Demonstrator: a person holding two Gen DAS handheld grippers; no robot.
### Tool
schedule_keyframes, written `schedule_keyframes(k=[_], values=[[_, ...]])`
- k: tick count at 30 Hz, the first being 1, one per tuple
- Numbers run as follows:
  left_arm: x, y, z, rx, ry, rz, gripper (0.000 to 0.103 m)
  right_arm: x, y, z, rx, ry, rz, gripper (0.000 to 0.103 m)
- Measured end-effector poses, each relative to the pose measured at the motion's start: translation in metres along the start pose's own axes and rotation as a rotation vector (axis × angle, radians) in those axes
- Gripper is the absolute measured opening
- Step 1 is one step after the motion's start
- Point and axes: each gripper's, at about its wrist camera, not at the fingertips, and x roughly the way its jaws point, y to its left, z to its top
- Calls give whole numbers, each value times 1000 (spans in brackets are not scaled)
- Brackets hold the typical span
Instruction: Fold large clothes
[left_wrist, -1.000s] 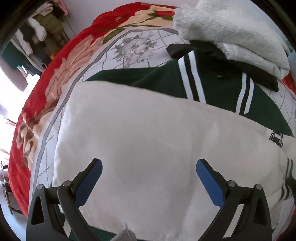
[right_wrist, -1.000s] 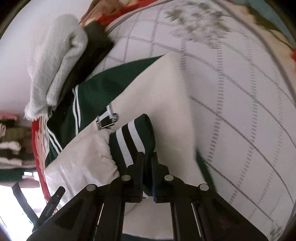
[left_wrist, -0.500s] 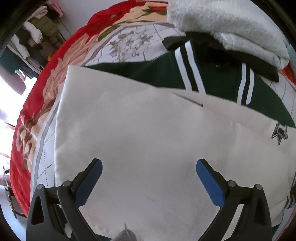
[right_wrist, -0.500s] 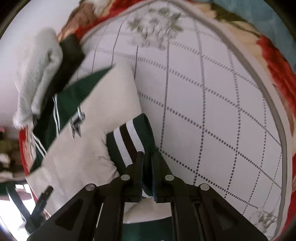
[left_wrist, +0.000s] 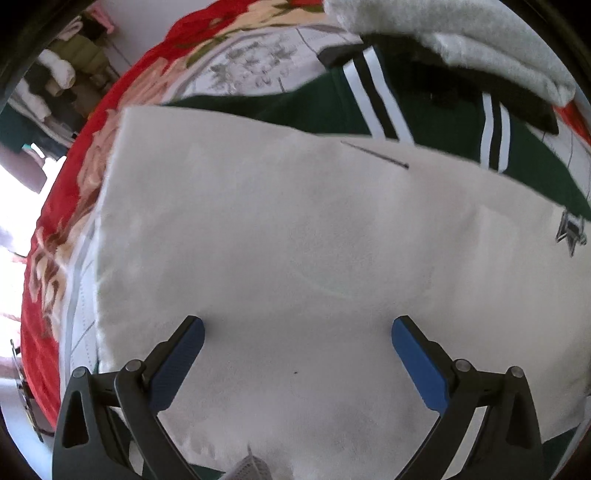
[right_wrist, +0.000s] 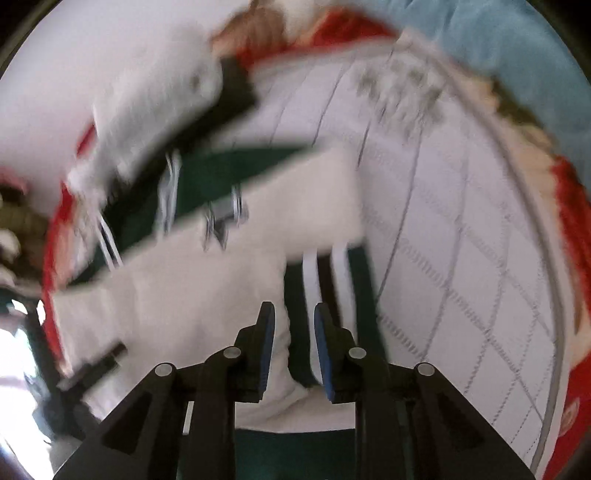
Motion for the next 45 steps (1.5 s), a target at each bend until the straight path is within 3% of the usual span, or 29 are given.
schedule_keyframes(k=[1, 2, 6, 9, 14, 18, 20, 23, 27, 30, 32, 34, 37, 40, 42, 45], values=[[2, 0, 0, 13, 0, -2, 103, 30, -1, -3, 3, 114, -22, 23], [3, 0, 0, 26, -3, -2, 103, 44, -5, -5, 22, 159, -16, 23], [-14, 5, -4, 55, -11, 0, 103, 37, -1, 4, 51, 180, -40, 24], [-39, 25, -32, 53, -4, -7, 103, 3, 11, -9, 45, 149, 21, 26], [-55, 62, -104, 91, 85, 52, 103, -27, 43, -102, 16, 281, 134, 30], [-30, 87, -166, 162, 204, 129, 103, -7, 61, -202, 63, 483, 203, 34], [-15, 104, -188, 137, 259, 103, 103, 5, 66, -237, 95, 537, 207, 34], [-11, 125, -192, 51, 271, 33, 103, 19, 84, -269, 78, 564, 204, 35], [-18, 140, -173, 35, 209, 91, 103, 34, 108, -287, 10, 588, 158, 41], [-17, 158, -146, -13, 146, 137, 103, 33, 118, -275, -39, 610, 116, 42], [-5, 172, -126, -46, 139, 220, 103, 22, 115, -267, -23, 571, 109, 42], [8, 194, -102, -101, 96, 312, 103, 1, 108, -253, 5, 446, 62, 42], [30, 219, -81, -196, 130, 253, 103, -30, 91, -231, 72, 245, -10, 42], [32, 224, -67, -198, 101, 278, 103, -60, 59, -208, 159, 49, -106, 42], [31, 228, -60, -212, 106, 282, 103, -79, 27, -187, 207, -76, -227, 42], [12, 219, -61, -174, 104, 298, 103, -88, -32, -158, 284, -92, -330, 42]])
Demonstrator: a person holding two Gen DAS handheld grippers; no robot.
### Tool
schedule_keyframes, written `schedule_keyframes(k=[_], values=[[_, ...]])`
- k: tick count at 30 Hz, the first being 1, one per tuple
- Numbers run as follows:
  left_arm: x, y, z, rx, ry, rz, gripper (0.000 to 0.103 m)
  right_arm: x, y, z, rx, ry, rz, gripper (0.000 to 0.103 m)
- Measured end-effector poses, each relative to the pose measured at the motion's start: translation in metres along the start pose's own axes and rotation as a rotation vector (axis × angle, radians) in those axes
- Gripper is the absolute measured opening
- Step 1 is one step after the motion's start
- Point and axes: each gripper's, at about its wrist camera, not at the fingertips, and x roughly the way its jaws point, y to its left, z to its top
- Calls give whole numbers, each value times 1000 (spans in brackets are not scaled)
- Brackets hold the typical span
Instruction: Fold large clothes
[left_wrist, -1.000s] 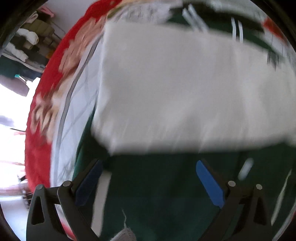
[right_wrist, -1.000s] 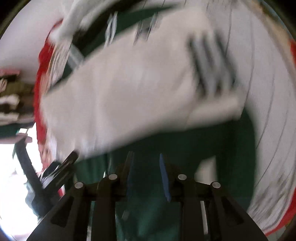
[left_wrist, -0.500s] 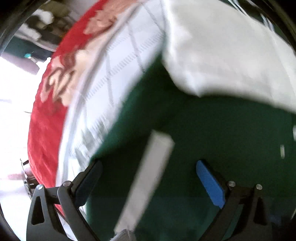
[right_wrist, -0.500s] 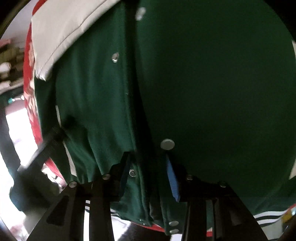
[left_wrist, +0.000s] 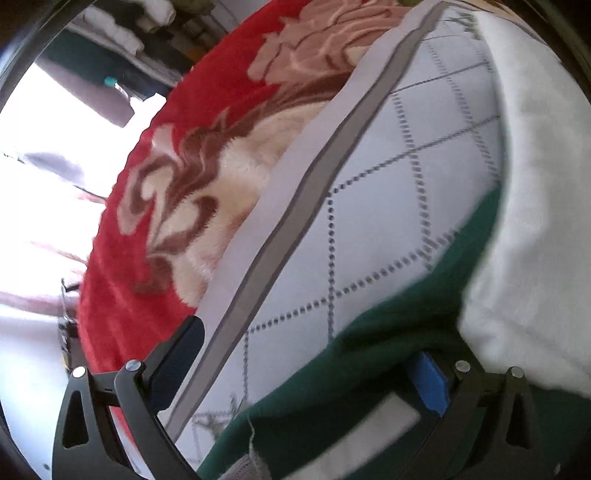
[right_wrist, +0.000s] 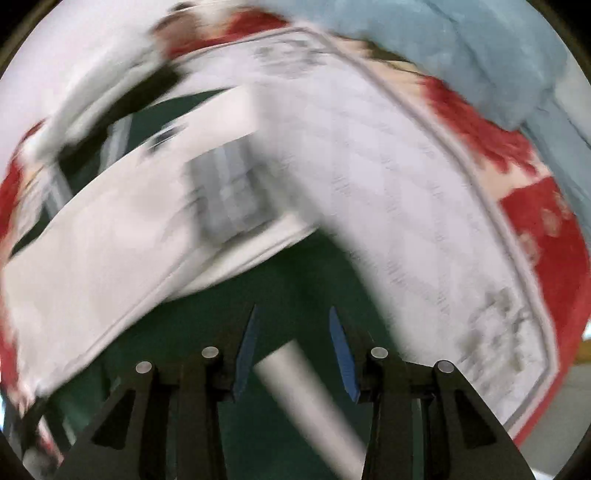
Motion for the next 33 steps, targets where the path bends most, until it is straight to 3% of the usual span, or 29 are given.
schedule_keyframes(k=[2, 5, 9, 13, 17, 21, 23, 27, 29, 33], values=[[-28, -6, -11, 39, -34, -24, 103, 15, -17, 25, 18, 62, 32, 42], [-73, -34, -41, 115, -83, -75, 103, 45, -21, 48, -83, 150, 74, 42], [-111, -90, -69, 197, -99, -128, 103, 65, -21, 57, -250, 176, 104, 42], [-128, -148, -87, 226, -60, -164, 103, 80, -25, 73, -281, 231, 152, 42], [-132, -183, -96, 234, -31, -168, 103, 84, -37, 93, -307, 260, 215, 42], [-118, -212, -103, 259, -25, -119, 103, 89, -49, 113, -333, 278, 261, 41], [-108, -219, -103, 260, -13, -107, 103, 96, -49, 124, -343, 274, 268, 36], [-101, -216, -98, 227, -1, -137, 103, 109, -71, 143, -260, 296, 267, 24], [-101, -216, -98, 225, -4, -141, 103, 115, -77, 148, -224, 329, 278, 24], [-116, -211, -102, 245, -35, -113, 103, 106, -79, 160, -270, 371, 275, 30]])
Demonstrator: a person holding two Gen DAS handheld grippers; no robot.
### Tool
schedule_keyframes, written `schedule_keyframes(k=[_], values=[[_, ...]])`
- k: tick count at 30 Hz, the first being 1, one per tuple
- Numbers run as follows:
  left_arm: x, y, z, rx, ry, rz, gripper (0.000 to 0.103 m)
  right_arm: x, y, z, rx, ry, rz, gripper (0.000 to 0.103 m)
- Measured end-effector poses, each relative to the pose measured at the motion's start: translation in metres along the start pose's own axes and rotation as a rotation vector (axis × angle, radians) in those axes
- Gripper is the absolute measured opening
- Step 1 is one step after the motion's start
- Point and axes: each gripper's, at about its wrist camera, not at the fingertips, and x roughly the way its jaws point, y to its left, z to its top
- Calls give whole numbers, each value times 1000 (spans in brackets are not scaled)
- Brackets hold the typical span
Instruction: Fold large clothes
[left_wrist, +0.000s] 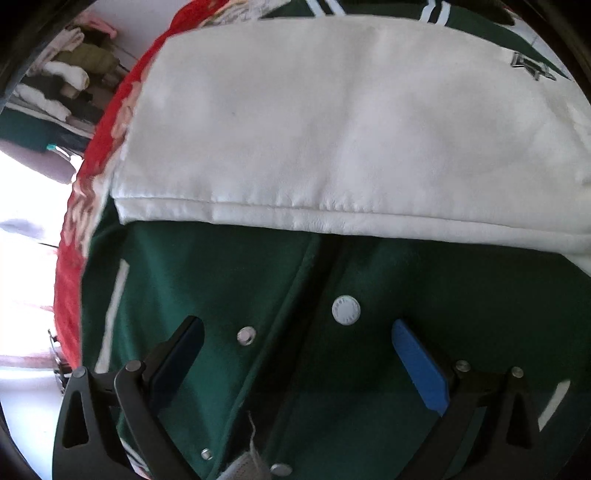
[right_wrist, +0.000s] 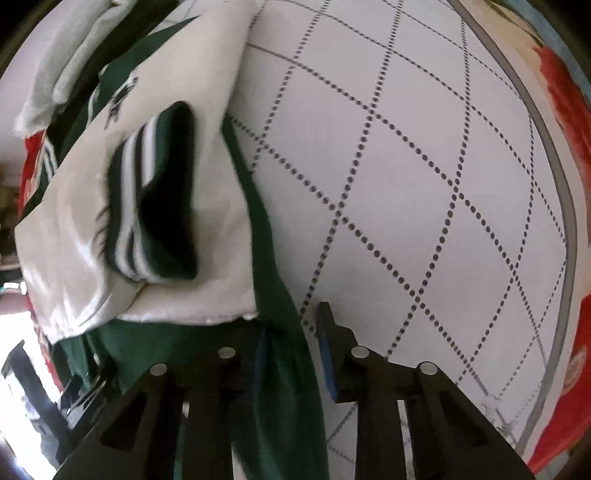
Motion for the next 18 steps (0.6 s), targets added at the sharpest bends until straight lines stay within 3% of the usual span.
schedule_keyframes(k=[6, 8, 11, 15, 18], values=[[-59, -12, -43, 61, -62, 65, 103, -63, -29, -21, 2, -41, -82, 41], [-78, -31, -69, 116, -76, 108, 103, -84, -49, -30, 19, -61, -92, 49], [-101, -67, -115, 173, -79, 176, 103, -102, -74, -50, 32, -88, -111, 53], [-117, -117, -173, 198, -13, 170, 103, -98, -106, -86, 41, -60, -119, 54], [-125, -157, -207, 226, 12, 168, 103, -89, -128, -89, 29, -2, -123, 54]])
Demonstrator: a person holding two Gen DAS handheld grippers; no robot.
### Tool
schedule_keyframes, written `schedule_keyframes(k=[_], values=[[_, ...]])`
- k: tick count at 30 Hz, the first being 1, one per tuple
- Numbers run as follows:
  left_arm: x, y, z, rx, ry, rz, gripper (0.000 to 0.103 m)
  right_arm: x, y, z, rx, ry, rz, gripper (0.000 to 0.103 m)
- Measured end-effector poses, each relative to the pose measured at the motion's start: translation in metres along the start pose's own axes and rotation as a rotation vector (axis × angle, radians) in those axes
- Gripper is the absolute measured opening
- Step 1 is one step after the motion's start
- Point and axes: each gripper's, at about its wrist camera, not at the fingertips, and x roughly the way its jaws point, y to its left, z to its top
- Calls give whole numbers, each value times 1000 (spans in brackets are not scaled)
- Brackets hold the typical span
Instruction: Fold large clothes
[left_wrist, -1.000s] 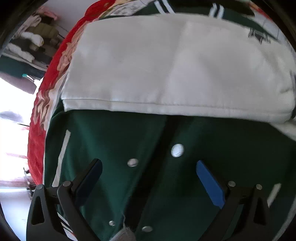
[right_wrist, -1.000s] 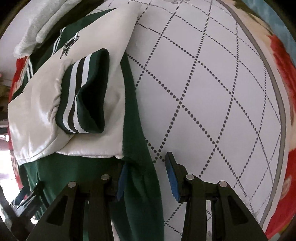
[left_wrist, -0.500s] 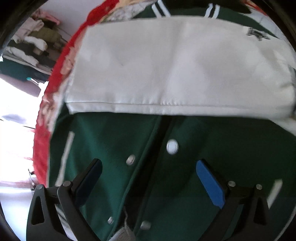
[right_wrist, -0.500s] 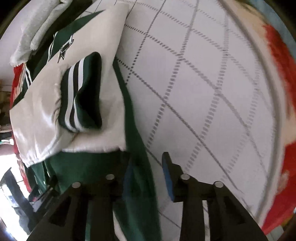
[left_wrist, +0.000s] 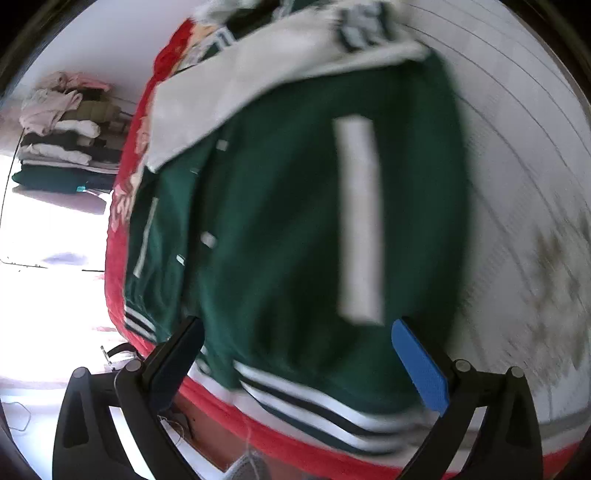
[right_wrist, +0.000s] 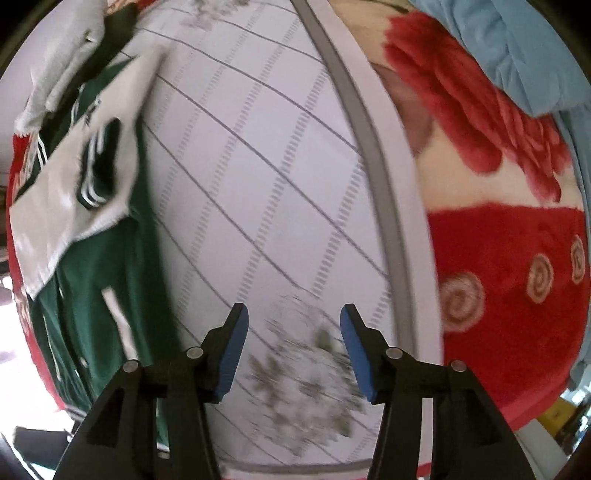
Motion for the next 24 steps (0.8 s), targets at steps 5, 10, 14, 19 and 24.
schedule_keyframes(k=[5, 10, 14, 19, 24], values=[[9, -52, -13, 92, -14, 113, 103, 0, -39, -4, -85, 27, -40, 54], [51, -49, 5, 60, 7, 282, 103, 13, -64, 1, -91, 51, -36, 54], [70, -19, 23, -38, 26, 307, 103, 28, -66, 8, -99, 58, -12, 54], [80, -3, 36, -23, 1, 320, 103, 52, -46, 22, -101, 69, 102, 54], [82, 33, 48, -121, 26, 151, 57, 59, -12, 56, -93, 38, 421, 54]])
